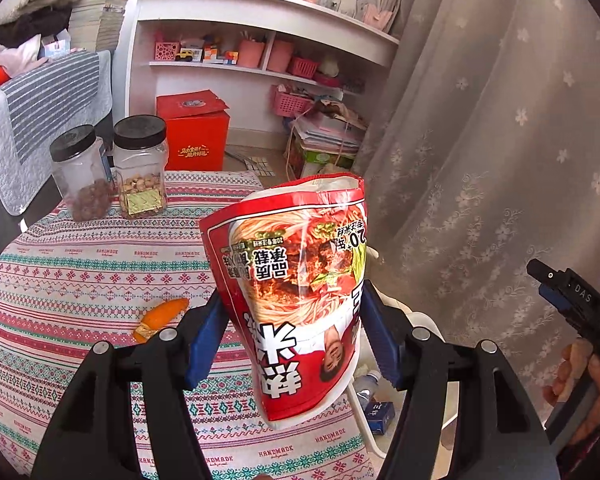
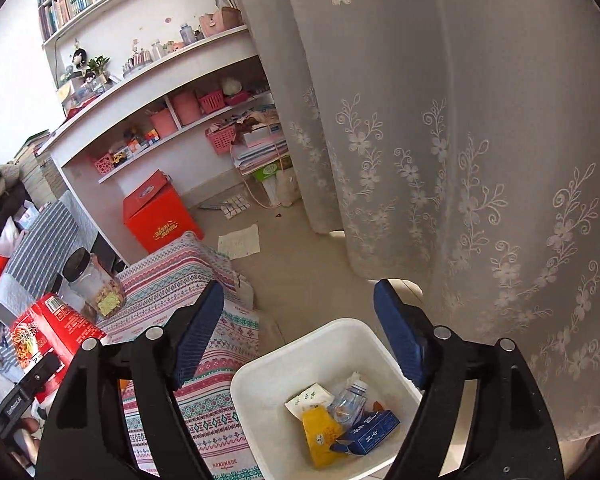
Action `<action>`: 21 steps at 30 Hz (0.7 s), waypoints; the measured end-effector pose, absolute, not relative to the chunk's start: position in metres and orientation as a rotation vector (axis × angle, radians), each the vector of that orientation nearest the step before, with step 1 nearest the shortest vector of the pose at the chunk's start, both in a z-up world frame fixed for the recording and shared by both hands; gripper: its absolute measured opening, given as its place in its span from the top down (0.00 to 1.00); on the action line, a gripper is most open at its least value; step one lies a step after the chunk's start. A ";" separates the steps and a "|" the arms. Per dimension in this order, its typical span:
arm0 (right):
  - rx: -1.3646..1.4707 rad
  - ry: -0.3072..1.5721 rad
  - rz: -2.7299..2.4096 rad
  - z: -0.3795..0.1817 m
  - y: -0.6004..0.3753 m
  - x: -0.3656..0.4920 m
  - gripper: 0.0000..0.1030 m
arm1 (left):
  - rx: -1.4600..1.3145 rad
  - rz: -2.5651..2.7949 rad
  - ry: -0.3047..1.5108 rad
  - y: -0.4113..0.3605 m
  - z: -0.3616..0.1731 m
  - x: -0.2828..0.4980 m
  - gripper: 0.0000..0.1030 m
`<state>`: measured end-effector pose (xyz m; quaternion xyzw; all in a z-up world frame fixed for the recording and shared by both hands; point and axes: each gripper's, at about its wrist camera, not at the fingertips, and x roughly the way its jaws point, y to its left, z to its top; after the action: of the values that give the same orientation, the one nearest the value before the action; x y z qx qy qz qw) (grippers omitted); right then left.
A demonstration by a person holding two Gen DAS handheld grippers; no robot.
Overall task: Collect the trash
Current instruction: 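Carry the white tissue into the white bin and open the right gripper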
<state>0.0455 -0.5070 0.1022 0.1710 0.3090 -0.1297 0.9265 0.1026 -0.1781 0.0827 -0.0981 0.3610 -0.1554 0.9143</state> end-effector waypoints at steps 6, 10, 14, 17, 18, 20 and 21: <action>0.345 0.632 -0.321 0.105 -0.498 0.052 0.22 | -0.185 -0.300 0.752 -0.166 0.082 0.112 0.39; 0.349 0.590 -0.391 0.111 -0.500 0.050 0.16 | -0.158 -0.326 0.772 -0.176 0.079 0.119 0.39; 0.384 0.572 -0.441 0.113 -0.511 0.048 0.15 | -0.147 -0.391 0.780 -0.202 0.077 0.120 0.39; 0.393 0.563 -0.480 0.112 -0.516 0.046 0.14 | -0.130 -0.446 0.782 -0.228 0.075 0.116 0.38; 0.395 0.561 -0.488 0.113 -0.518 0.046 0.13 | -0.126 -0.465 0.785 -0.238 0.074 0.115 0.38; 0.404 0.557 -0.497 0.113 -0.520 0.045 0.12 | -0.123 -0.495 0.787 -0.254 0.073 0.112 0.38; 0.409 0.557 -0.498 0.112 -0.520 0.045 0.12 | -0.121 -0.504 0.785 -0.260 0.072 0.110 0.38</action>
<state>0.0451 -0.5199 0.1120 0.1982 0.2703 -0.2415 0.9107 0.1099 -0.2602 0.0725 -0.0584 0.3780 -0.2430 0.8914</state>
